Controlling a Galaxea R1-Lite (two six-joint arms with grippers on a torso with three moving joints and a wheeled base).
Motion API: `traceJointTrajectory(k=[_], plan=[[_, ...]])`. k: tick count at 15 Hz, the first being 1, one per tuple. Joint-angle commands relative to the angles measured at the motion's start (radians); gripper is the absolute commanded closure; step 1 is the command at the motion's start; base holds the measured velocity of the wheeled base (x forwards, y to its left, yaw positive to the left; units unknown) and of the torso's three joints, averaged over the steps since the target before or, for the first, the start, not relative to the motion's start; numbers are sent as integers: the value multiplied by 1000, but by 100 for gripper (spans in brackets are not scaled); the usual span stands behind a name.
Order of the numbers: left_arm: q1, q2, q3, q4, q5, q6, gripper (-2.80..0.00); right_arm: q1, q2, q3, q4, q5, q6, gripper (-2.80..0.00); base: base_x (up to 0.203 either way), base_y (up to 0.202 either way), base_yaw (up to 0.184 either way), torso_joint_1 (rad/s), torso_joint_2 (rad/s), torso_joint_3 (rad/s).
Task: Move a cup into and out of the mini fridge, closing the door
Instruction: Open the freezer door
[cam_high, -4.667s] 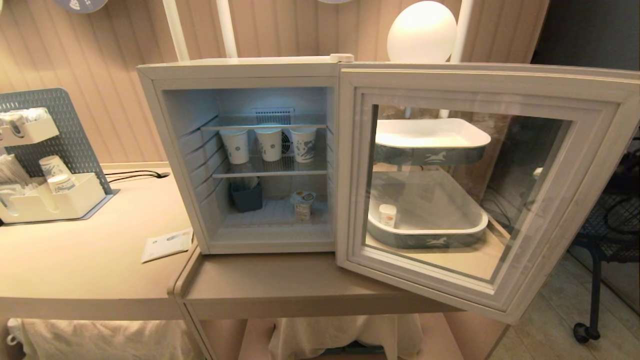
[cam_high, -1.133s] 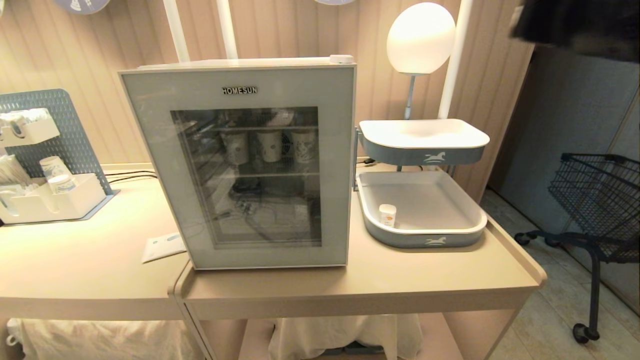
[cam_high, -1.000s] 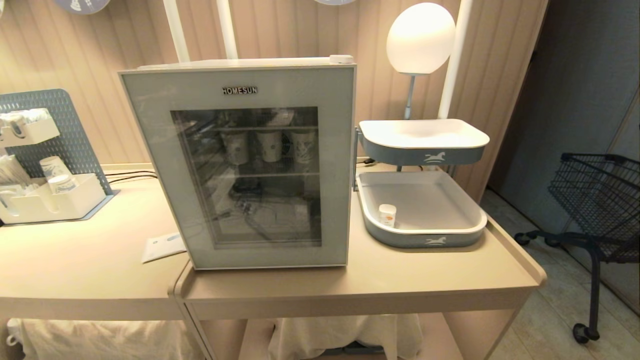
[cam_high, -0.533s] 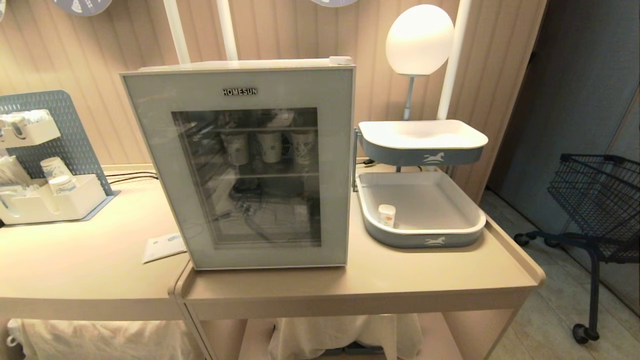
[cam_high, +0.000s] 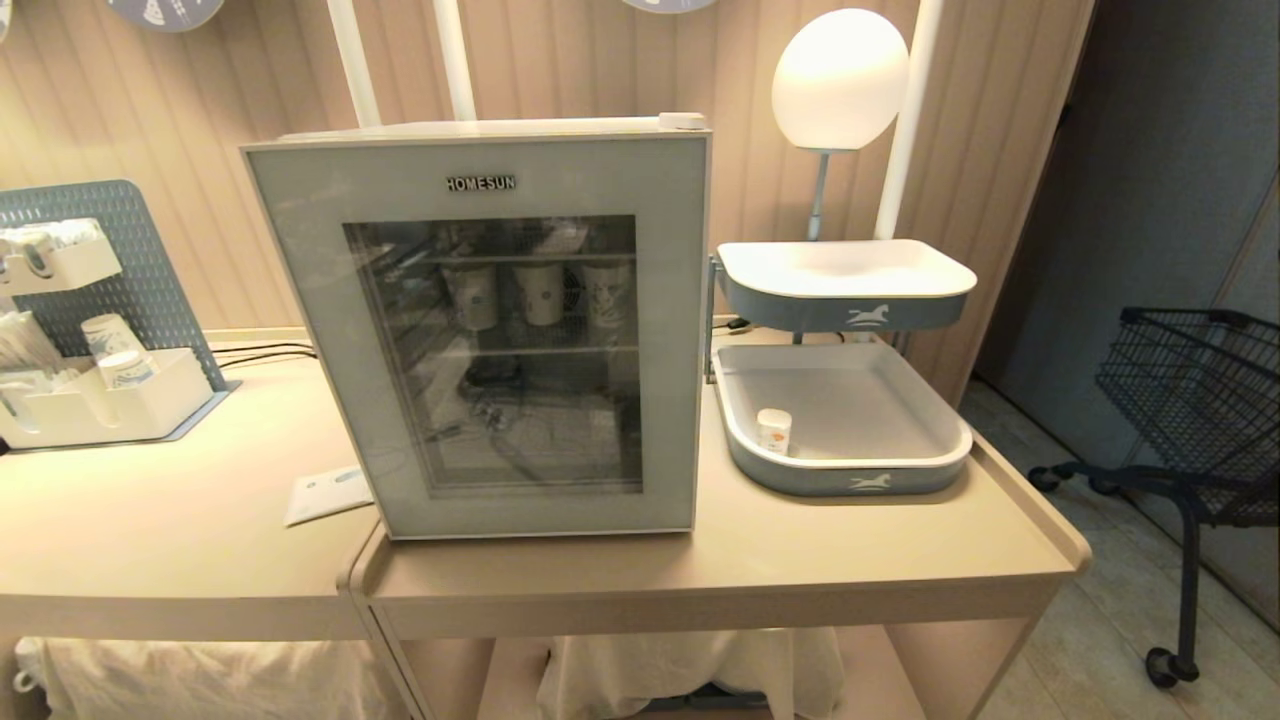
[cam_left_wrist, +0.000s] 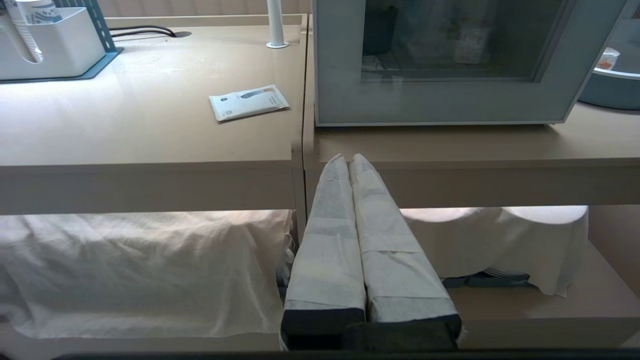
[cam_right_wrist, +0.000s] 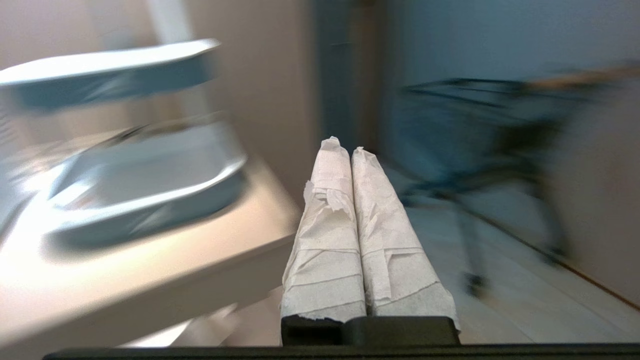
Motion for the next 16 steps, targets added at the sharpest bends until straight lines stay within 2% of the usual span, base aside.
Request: traceJointTrajectory(k=[1,2,3,5,10,16], plan=[[0,-2,2,-1,-1,0,0,-6,-18,44,87,307,17,0,0,0,0,0,0,0],[0,-2,2,-2,-1,0,0,-7,-17,34,189,350,26,0,0,0,0,0,0,0],[0,-2,2,0,-1,0,0,-7,-16,21,236,356,31,0,0,0,0,0,0,0],[0,-2,2,0,-1,1,0,-8,-15,30,179,357,47,0,0,0,0,0,0,0],[0,-2,2,-2,-1,1,0,-7,-17,37,166,357,60,0,0,0,0,0,0,0],[0,-2,2,-2,-1,1,0,-8,-17,37,166,357,60,0,0,162,-1,3,3,3]])
